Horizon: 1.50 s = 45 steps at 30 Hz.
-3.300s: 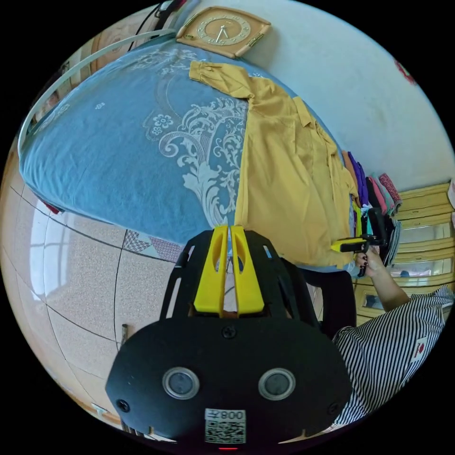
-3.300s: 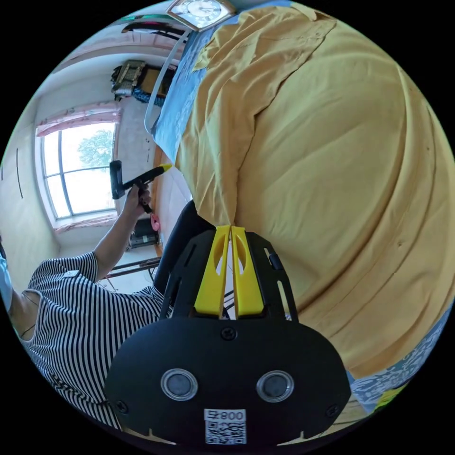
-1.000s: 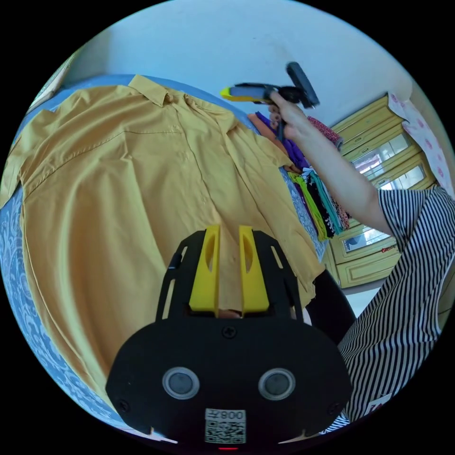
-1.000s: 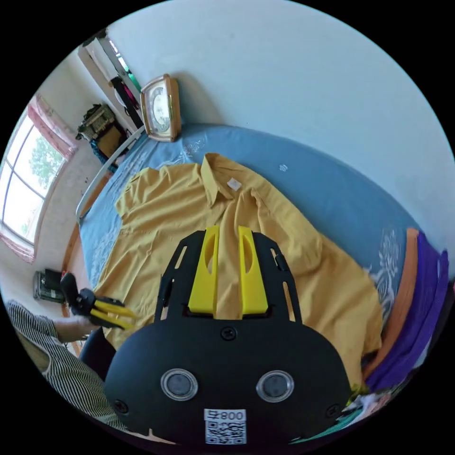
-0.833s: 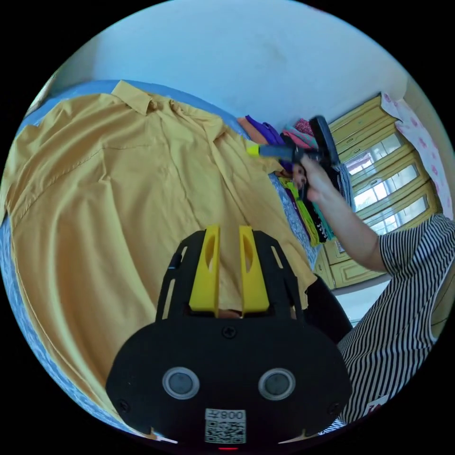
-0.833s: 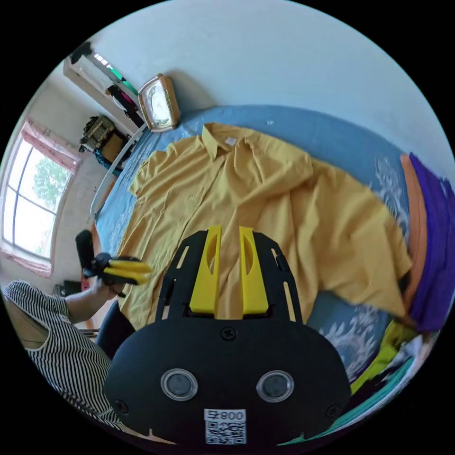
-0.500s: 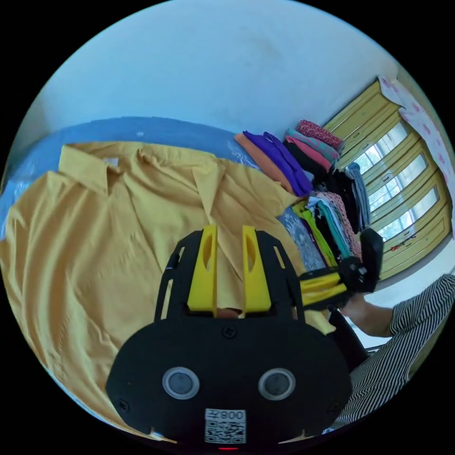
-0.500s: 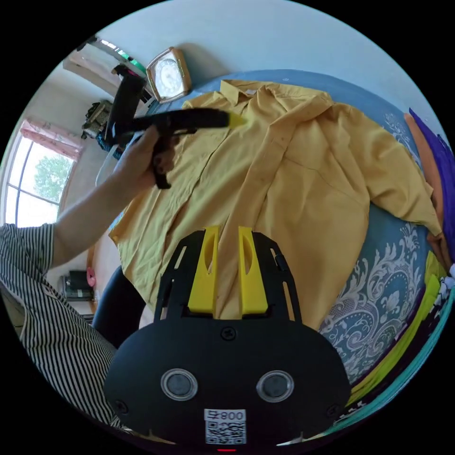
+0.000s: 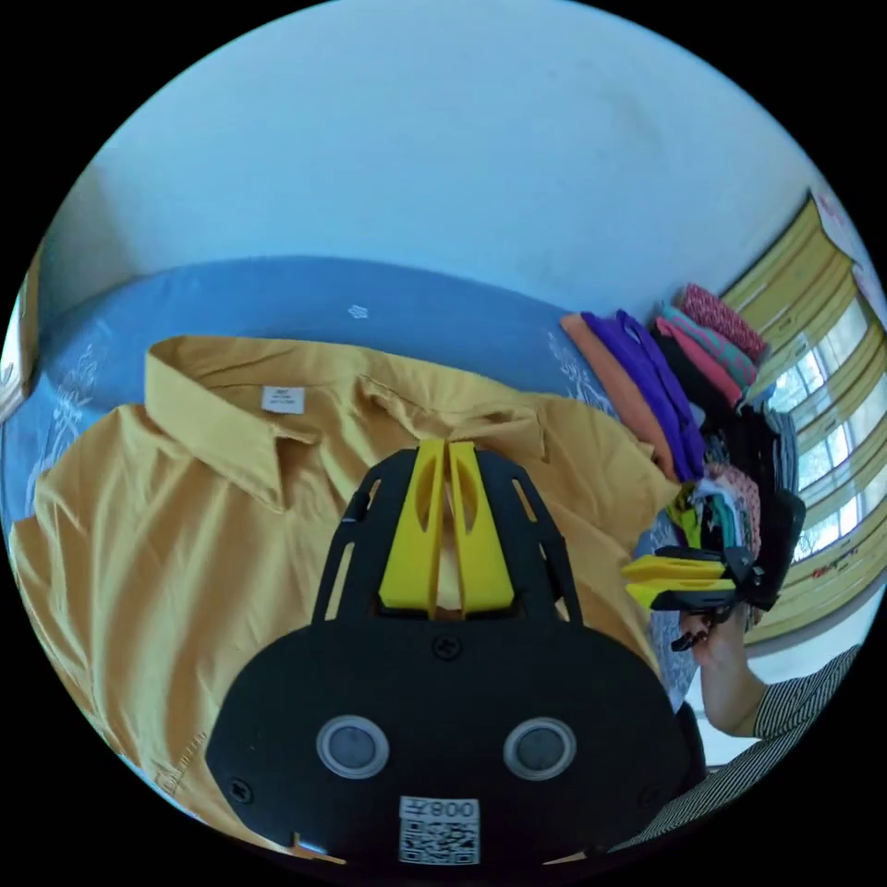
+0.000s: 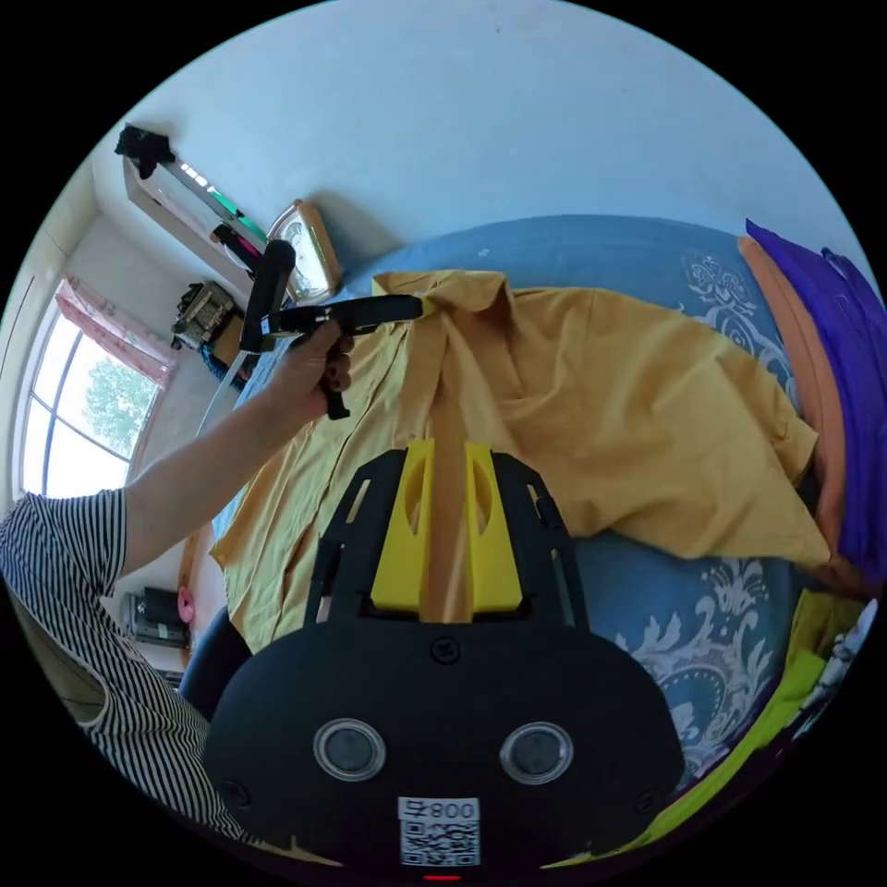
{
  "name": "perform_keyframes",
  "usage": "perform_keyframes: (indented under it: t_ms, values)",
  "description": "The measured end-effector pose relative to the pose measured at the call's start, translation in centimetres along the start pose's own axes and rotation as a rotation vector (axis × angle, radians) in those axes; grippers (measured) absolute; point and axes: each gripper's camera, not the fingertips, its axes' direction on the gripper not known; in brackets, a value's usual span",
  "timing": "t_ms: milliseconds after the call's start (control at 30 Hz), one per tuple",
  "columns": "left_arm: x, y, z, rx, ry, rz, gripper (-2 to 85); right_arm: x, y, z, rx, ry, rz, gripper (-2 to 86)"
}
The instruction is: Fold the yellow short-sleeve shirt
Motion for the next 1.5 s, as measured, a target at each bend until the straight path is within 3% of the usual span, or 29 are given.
perform_keyframes:
  t_ms: [533, 800, 1100, 1267, 1500]
  values:
    - [-3.7, -1.2, -3.9, -0.001, 0.038, -0.089, 2.6, -0.2, -14.1, 11.0, -0.080, -0.006, -0.058, 3.3]
    - [-4.5, -1.5, -5.9, 0.022, 0.092, -0.057, 4.3, -3.9, -20.6, 16.3, -0.173, 0.109, -0.115, 1.1]
    - [-1.0, -0.5, -5.4, -0.068, 0.178, 0.064, 7.6, -7.7, -21.2, 19.4, -0.230, 0.213, -0.173, 0.4]
    - [1.9, -0.7, -3.7, -0.188, 0.023, 0.221, 6.0, -11.3, -21.1, 20.2, -0.295, 0.299, -0.261, 1.2]
    - [-1.1, 0.5, -4.5, -0.170, 0.020, 0.071, 2.9, -13.2, -20.4, 15.8, -0.216, 0.132, -0.243, 5.5]
